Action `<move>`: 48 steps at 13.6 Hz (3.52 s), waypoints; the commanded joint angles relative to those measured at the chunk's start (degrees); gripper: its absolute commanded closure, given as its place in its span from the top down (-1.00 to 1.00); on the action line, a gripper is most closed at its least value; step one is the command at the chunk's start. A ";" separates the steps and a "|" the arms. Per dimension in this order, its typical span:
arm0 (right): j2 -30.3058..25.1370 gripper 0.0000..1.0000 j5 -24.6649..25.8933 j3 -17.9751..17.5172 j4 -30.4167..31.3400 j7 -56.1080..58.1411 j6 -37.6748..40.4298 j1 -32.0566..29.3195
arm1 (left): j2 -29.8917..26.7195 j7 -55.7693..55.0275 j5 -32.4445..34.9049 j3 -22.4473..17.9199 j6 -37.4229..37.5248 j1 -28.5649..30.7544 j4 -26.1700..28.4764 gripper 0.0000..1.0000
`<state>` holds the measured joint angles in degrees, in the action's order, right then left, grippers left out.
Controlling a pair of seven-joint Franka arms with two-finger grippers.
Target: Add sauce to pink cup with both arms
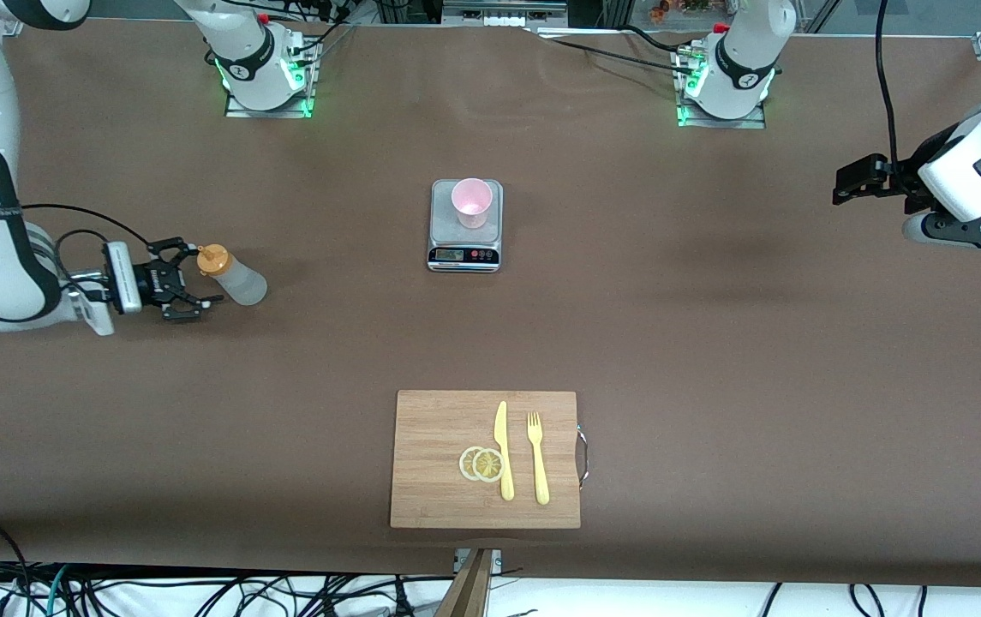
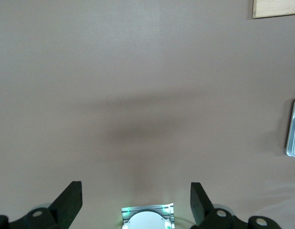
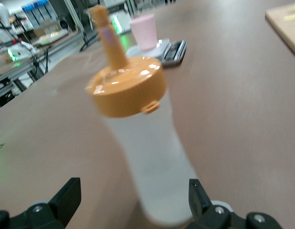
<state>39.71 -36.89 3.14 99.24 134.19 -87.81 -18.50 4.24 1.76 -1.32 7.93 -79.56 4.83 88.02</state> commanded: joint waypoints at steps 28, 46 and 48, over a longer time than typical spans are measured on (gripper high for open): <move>-41.46 1.00 39.44 1.87 0.08 -132.23 -2.28 19.83 | 0.95 1.31 1.32 -0.20 1.51 -0.26 -2.07 1.00; -40.24 1.00 37.15 1.69 -8.01 -137.26 -4.12 16.75 | 0.95 1.31 1.23 -0.19 1.51 -0.26 -2.07 1.00; -40.24 1.00 37.15 1.69 -8.01 -137.26 -4.12 16.75 | 0.95 1.31 1.23 -0.19 1.51 -0.26 -2.07 1.00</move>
<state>-0.63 0.71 5.31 92.00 -2.33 -91.89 -1.11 4.26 1.76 -1.32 7.88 -79.56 4.83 88.01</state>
